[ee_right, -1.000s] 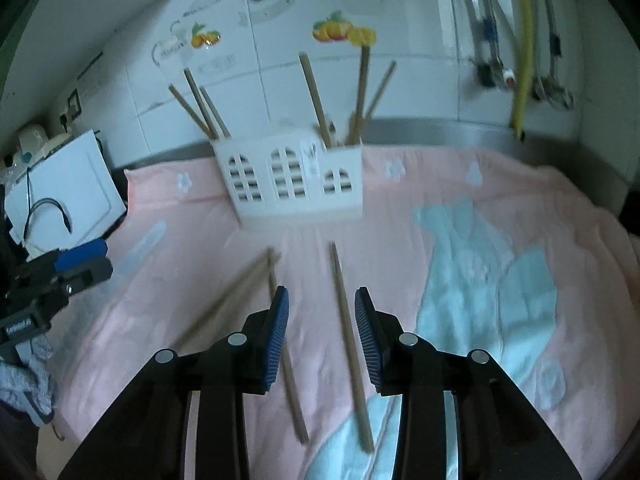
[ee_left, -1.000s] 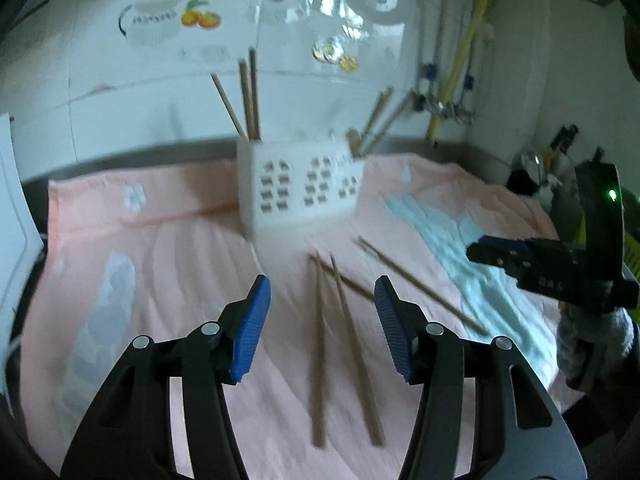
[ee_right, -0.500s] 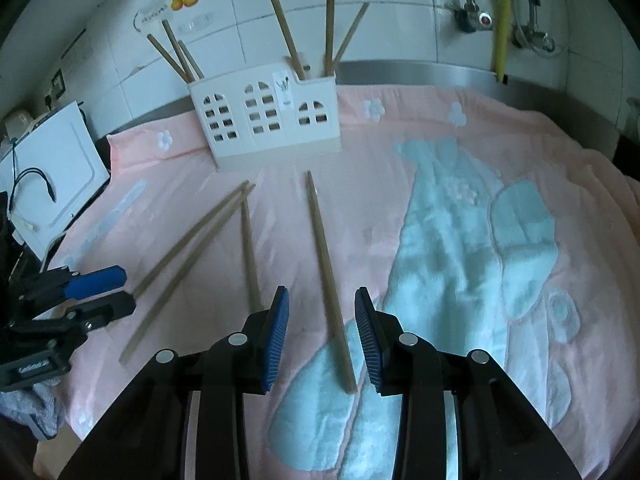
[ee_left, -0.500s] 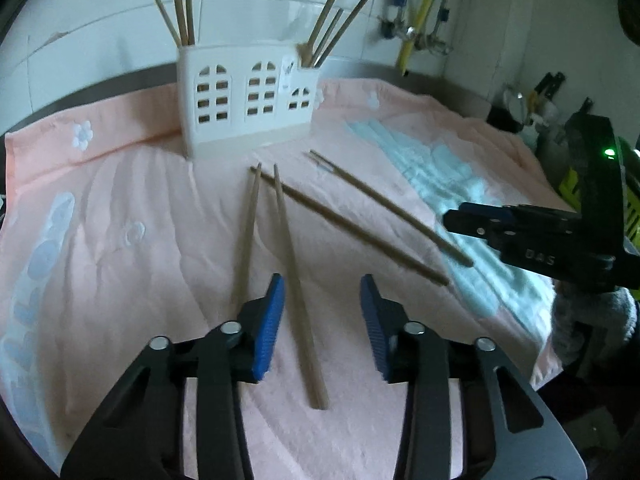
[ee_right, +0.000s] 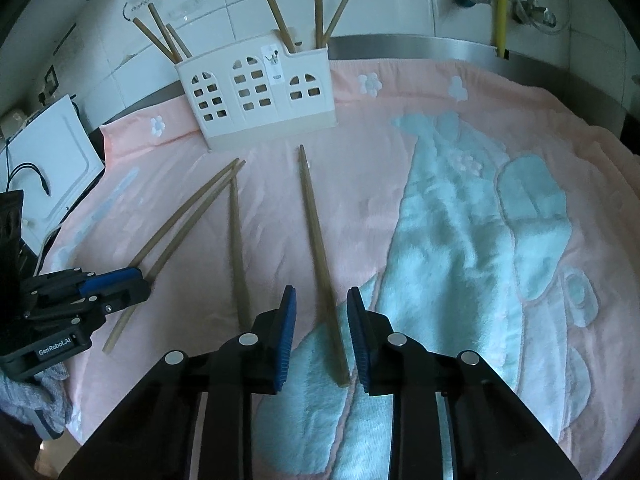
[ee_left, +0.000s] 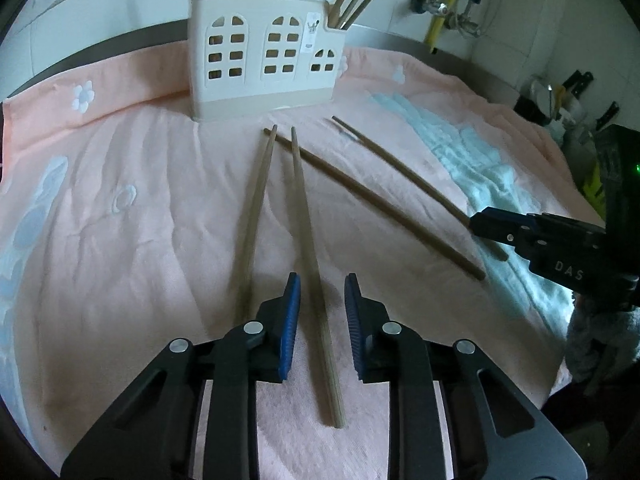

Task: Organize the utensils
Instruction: 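Reach down and grasp a chopstick with the right tool while the left tool grasps one, then lift the chopstick over the holder with the right tool while the left tool lifts its own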

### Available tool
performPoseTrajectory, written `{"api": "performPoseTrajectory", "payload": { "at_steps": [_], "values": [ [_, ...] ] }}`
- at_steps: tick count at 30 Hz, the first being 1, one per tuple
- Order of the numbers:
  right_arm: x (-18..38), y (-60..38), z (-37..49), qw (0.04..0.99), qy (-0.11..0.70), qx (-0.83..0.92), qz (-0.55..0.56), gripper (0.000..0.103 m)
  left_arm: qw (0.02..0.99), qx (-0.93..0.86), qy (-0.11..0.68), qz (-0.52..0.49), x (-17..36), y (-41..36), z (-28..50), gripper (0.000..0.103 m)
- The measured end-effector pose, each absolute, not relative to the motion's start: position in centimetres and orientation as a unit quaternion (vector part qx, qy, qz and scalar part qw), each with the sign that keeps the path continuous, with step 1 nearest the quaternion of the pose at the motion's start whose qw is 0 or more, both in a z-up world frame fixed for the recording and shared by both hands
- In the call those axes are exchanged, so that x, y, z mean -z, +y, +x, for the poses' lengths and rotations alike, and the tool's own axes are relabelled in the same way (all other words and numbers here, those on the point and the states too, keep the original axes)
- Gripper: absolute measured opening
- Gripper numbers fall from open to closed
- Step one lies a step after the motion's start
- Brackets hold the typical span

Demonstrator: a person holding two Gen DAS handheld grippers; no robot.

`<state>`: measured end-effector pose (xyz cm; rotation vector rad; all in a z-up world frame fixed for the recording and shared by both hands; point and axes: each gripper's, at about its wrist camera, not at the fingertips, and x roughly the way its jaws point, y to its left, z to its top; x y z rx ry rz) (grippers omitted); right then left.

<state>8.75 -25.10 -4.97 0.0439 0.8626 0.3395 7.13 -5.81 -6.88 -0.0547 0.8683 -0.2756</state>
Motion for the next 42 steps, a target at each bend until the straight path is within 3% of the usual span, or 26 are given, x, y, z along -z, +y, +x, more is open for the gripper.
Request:
{"api": "performPoseTrajectory", "payload": {
  "at_steps": [4,10,14,20,33,42],
  "values": [
    [5.3,-25.1,9.1,0.891,0.424,-0.16,0.024,0.022,0.895,0.121,0.428,-0.027,7.2,-5.7,7.5,0.012],
    [5.4,-25.0,9.2,0.89,0.428,-0.156,0.016,0.018,0.893,0.127,0.431,-0.022,7.2,-5.9,7.6,0.008],
    [5.5,-24.3,9.0,0.894,0.424,-0.141,-0.019,0.009,0.893,0.131,0.43,-0.026,7.0,-5.9,7.5,0.005],
    [5.0,-23.9,8.6,0.899,0.413,-0.145,-0.027,0.007,0.899,0.133,0.416,-0.03,5.9,-5.3,7.1,0.005],
    [-4.7,-24.8,8.5,0.936,0.306,-0.171,-0.001,0.007,0.931,0.144,0.332,-0.043,-1.6,-3.7,6.9,0.005],
    [-9.5,-24.5,11.5,0.937,0.29,-0.195,0.0,0.007,0.939,0.155,0.303,-0.036,-5.6,-3.4,9.0,0.005]
  ]
}}
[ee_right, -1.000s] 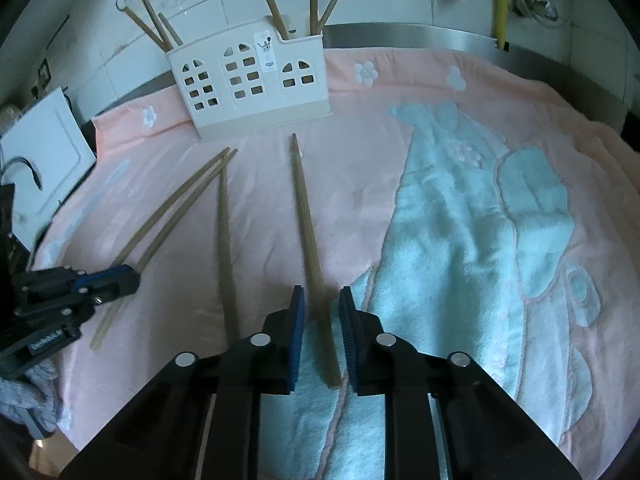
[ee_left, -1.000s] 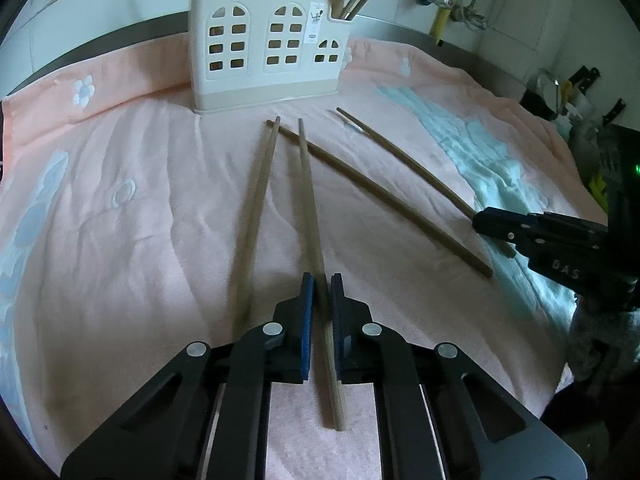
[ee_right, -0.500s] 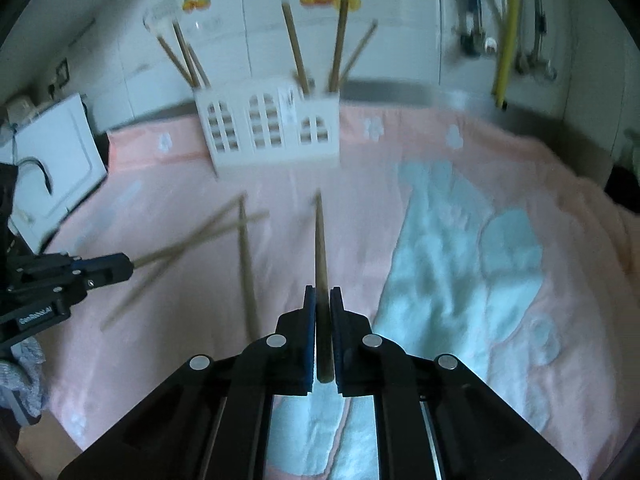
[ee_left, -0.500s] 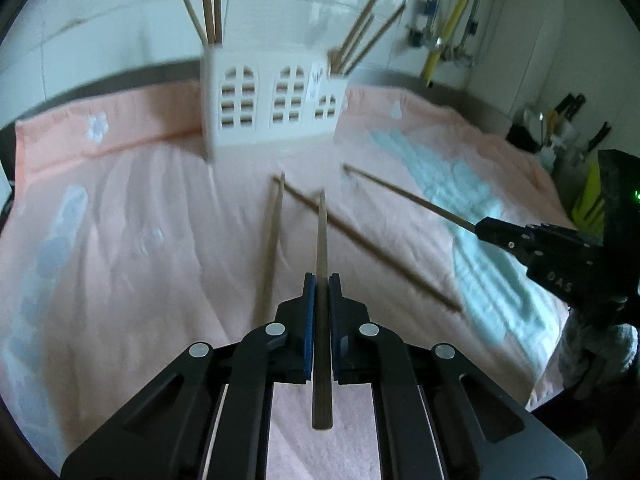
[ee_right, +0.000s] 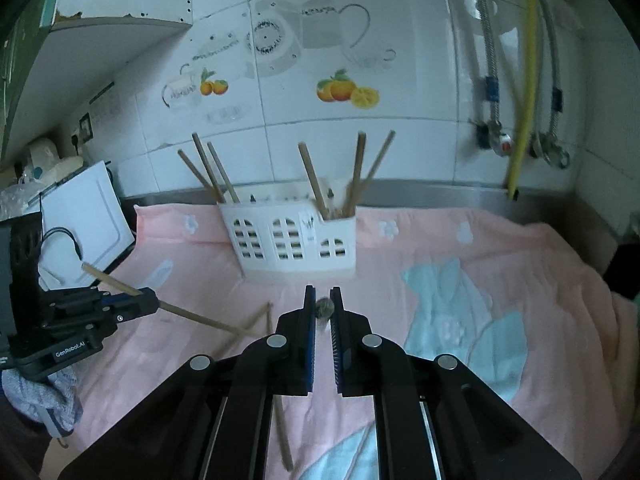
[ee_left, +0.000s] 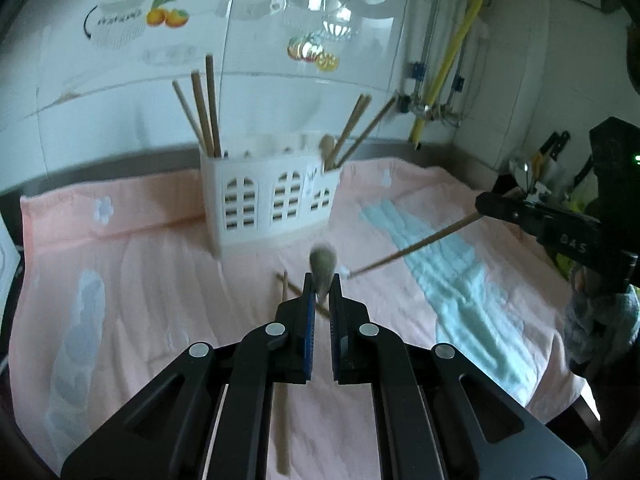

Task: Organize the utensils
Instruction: 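Lift the chopstick over the holder with the right tool while the left tool lifts its own, then lower and release the chopstick into the holder with the right tool while the left tool releases its own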

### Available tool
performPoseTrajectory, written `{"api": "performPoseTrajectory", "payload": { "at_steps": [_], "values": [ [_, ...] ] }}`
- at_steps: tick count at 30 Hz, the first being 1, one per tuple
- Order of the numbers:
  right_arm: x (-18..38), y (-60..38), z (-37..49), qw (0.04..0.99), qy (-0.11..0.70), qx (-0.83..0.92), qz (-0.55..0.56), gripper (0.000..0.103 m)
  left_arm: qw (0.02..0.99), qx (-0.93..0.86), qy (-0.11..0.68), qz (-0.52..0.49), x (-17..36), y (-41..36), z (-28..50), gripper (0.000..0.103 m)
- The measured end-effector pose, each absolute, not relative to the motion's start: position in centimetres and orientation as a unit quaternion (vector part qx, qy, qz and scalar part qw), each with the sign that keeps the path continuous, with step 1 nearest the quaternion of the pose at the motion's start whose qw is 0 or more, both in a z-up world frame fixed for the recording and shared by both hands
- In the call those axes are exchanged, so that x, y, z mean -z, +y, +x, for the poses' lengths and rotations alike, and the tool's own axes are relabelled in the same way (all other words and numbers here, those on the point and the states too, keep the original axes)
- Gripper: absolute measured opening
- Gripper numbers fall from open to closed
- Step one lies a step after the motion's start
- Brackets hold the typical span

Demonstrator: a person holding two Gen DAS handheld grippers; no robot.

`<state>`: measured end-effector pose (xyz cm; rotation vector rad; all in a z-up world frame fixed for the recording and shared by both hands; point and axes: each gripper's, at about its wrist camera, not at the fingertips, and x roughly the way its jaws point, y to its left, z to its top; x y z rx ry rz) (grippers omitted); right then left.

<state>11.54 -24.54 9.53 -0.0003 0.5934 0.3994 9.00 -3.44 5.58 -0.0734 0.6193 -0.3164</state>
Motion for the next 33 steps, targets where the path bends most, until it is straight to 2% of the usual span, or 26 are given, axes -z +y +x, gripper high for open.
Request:
{"api": "performPoseTrajectory", "payload": {
  "at_steps": [12,17,24,33],
  "values": [
    [-17.5,-24.1,17.1,0.942,0.259,-0.214,0.0,0.007,0.949,0.155,0.275,-0.005,-9.9,-3.3,12.7,0.005],
    [-20.8,-23.0,19.8,0.951,0.233,-0.205,-0.012,0.007,0.958,0.151,0.243,-0.002,-13.4,-2.9,14.2,0.005],
    [-23.2,-21.9,23.3,0.956,0.217,-0.198,-0.009,0.007,0.971,0.136,0.196,0.013,-18.0,-3.1,16.7,0.005],
    [-23.6,-21.2,26.6,0.958,0.211,-0.196,0.008,0.007,0.982,0.093,0.155,0.054,-20.8,-3.7,19.5,0.005]
  ]
}}
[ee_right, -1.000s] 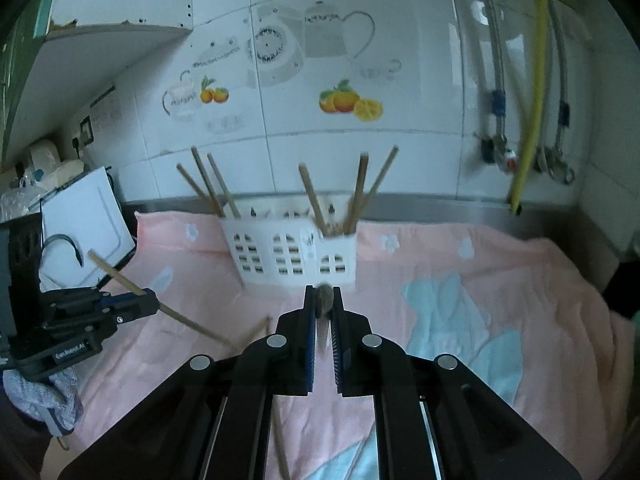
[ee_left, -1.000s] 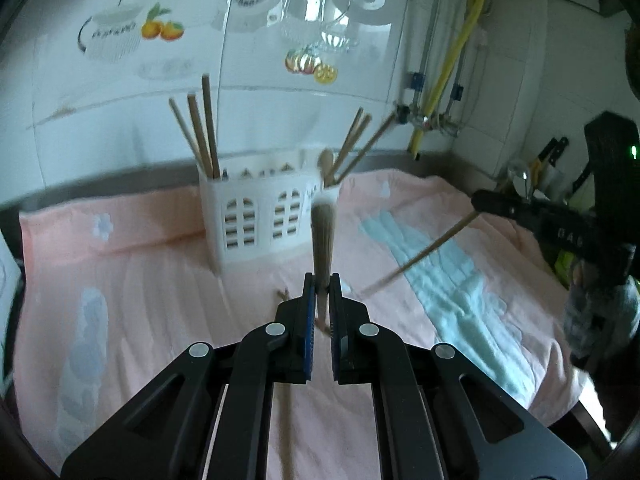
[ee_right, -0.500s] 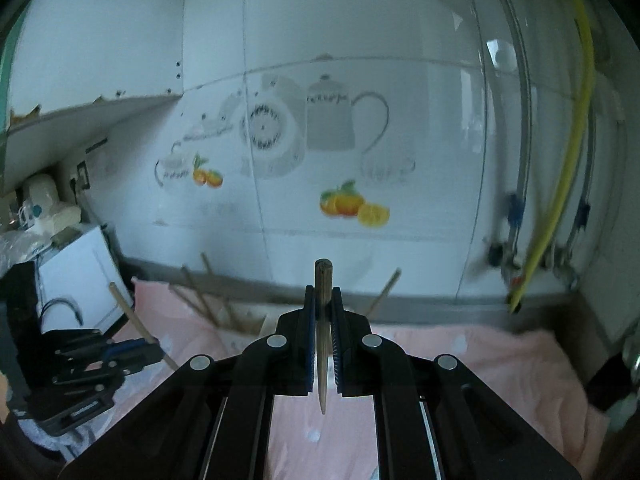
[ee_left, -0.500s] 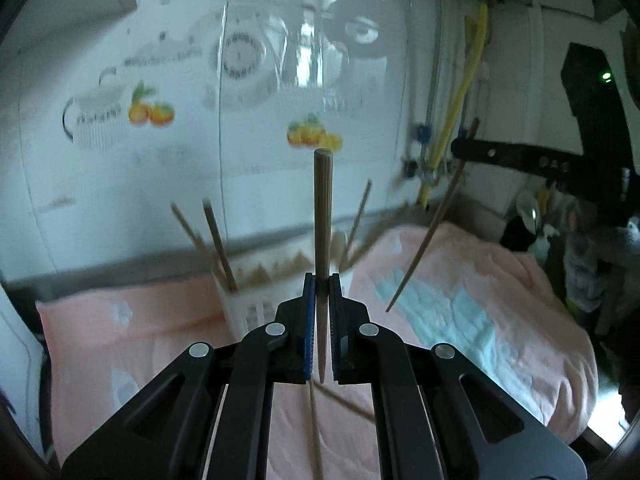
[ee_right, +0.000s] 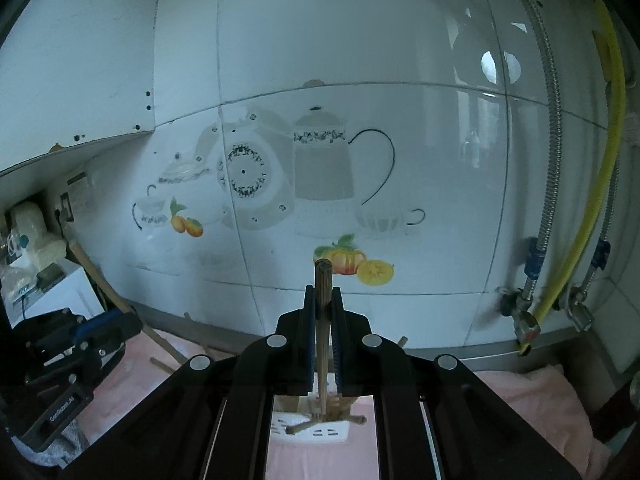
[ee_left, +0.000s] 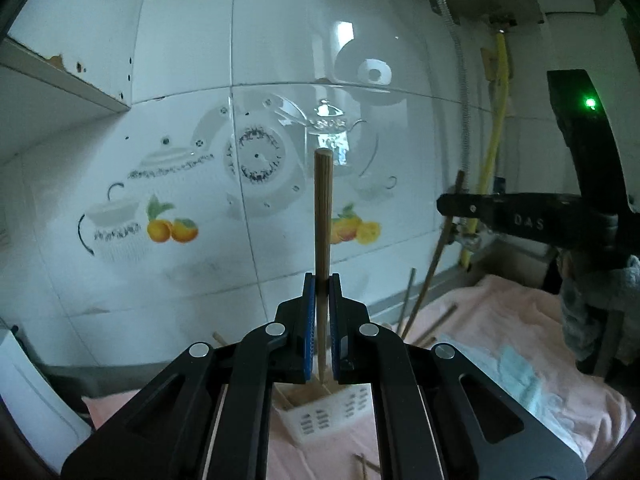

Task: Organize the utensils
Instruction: 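Lower and release the chopstick into the holder with the right tool while the left tool releases its own, then reach down and grasp the last chopstick with the right tool while the left tool grasps one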

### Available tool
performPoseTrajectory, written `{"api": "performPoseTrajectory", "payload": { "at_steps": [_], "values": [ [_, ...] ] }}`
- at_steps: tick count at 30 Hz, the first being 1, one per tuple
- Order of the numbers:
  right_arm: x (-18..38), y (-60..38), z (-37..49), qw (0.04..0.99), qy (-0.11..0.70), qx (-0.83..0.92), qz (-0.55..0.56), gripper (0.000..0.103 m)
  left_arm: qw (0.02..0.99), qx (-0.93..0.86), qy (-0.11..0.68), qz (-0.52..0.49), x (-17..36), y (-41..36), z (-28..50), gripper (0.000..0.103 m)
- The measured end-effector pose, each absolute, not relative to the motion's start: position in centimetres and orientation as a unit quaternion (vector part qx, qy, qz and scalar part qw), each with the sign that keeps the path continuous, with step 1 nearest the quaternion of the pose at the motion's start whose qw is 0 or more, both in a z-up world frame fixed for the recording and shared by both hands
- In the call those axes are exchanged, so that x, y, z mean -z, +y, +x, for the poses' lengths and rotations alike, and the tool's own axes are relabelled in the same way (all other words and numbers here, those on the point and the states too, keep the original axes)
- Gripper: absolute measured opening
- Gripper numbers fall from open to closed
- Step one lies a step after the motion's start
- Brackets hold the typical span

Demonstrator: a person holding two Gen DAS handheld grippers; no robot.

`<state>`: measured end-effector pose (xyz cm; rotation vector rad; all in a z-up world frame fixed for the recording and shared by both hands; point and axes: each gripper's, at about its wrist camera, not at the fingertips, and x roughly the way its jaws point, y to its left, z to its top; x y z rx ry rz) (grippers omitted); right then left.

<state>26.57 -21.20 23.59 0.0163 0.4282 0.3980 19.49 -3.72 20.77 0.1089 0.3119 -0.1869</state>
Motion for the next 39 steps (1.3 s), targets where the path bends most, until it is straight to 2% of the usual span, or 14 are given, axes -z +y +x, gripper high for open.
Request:
{"api": "performPoseTrajectory", "payload": {
  "at_steps": [19,28,30,32,36,39],
  "values": [
    [-17.5,-20.3,29.3,0.944,0.268,-0.192,-0.005,0.007,0.969,0.07,0.235,0.028,-13.7,-1.4,24.2,0.006],
    [-17.0,-20.3,29.0,0.942,0.273,-0.193,-0.002,0.008,0.97,0.071,0.233,0.024,-13.9,-1.2,23.4,0.008],
    [-17.3,-20.5,28.4,0.944,0.268,-0.194,0.0,0.008,0.97,0.071,0.23,0.024,-14.3,-1.3,23.1,0.011],
    [-17.7,-20.8,27.5,0.946,0.261,-0.194,-0.001,0.009,0.972,0.07,0.223,0.024,-14.8,-1.3,22.2,0.02],
    [-18.2,-21.3,25.3,0.949,0.248,-0.197,-0.002,0.014,0.974,0.075,0.211,0.019,-15.5,-1.2,20.3,0.022],
    [-18.1,-22.0,23.1,0.949,0.243,-0.202,0.003,0.017,0.975,0.076,0.209,0.018,-15.5,-1.1,18.5,0.032]
  ]
}}
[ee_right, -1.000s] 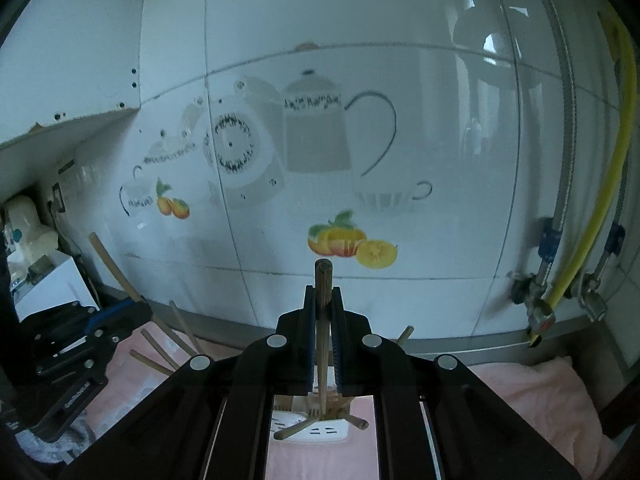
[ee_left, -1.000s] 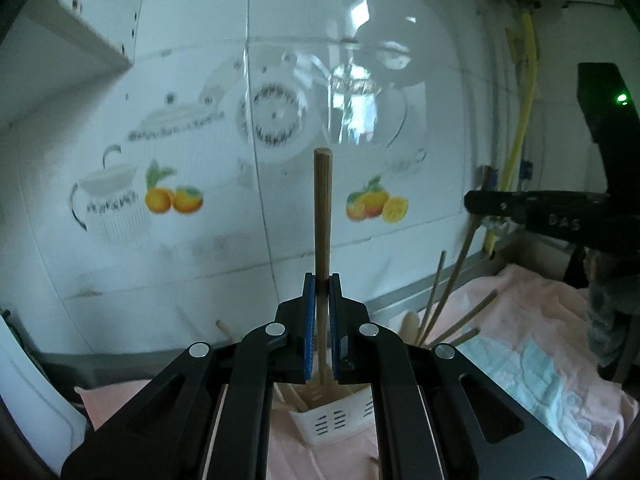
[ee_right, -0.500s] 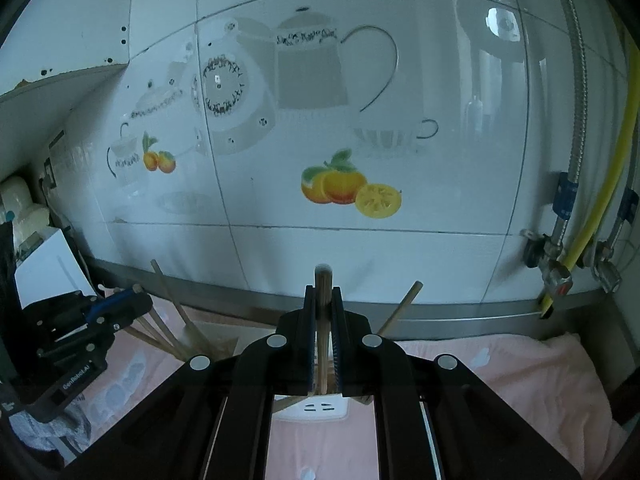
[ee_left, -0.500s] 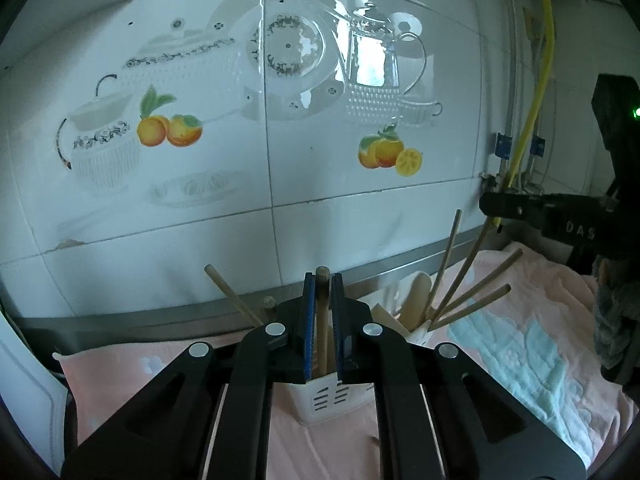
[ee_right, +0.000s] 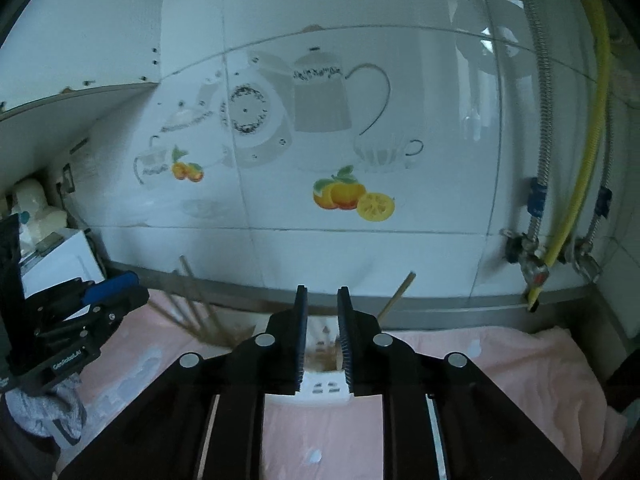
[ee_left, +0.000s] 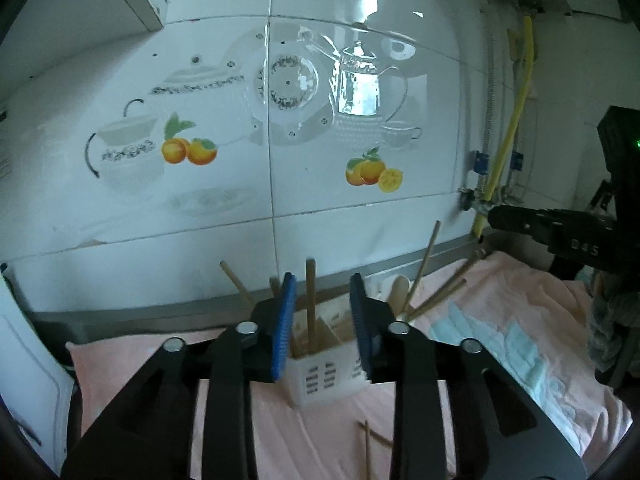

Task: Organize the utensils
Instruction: 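Reach down and grasp the last chopstick with the right tool while the left tool grasps one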

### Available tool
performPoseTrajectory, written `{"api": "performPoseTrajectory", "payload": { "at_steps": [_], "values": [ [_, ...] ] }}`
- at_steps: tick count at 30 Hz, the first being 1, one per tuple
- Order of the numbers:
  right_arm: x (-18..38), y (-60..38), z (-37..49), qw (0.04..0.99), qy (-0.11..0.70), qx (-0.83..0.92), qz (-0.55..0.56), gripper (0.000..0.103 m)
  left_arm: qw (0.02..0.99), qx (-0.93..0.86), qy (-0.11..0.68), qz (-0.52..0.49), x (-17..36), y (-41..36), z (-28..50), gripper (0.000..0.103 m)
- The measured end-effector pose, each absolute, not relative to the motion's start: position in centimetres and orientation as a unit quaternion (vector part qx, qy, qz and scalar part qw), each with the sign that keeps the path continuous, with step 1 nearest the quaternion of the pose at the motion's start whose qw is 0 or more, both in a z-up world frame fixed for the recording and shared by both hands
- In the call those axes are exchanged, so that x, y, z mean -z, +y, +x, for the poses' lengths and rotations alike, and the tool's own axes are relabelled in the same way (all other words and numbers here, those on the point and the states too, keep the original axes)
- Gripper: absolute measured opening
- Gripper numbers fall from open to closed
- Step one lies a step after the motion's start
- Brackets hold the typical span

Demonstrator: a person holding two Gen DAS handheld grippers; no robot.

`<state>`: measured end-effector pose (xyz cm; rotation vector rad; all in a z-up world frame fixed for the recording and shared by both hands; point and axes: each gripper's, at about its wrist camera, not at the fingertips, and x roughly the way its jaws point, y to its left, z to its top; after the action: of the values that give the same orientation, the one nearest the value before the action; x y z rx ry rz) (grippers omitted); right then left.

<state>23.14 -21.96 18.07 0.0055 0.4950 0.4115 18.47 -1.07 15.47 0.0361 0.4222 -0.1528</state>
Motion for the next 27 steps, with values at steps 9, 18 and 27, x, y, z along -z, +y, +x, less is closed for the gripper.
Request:
{"api": "performPoseTrajectory", "payload": {
  "at_steps": [9,18,27],
  "values": [
    [-13.4,-22.6,16.5,0.94,0.265,-0.216,-0.001,0.018,0.97,0.082,0.227,-0.009,-12.3,-0.1,12.9,0.041],
    [-5.4,-21.4,11.2,0.918,0.322,-0.229,-0.011,0.018,0.958,0.077,0.274,-0.034,-6.5,0.8,8.9,0.042],
    [0.8,-20.0,8.7,0.895,0.377,-0.236,-0.03,0.018,0.944,0.073,0.317,-0.053,-1.8,1.2,6.7,0.048]
  ]
}}
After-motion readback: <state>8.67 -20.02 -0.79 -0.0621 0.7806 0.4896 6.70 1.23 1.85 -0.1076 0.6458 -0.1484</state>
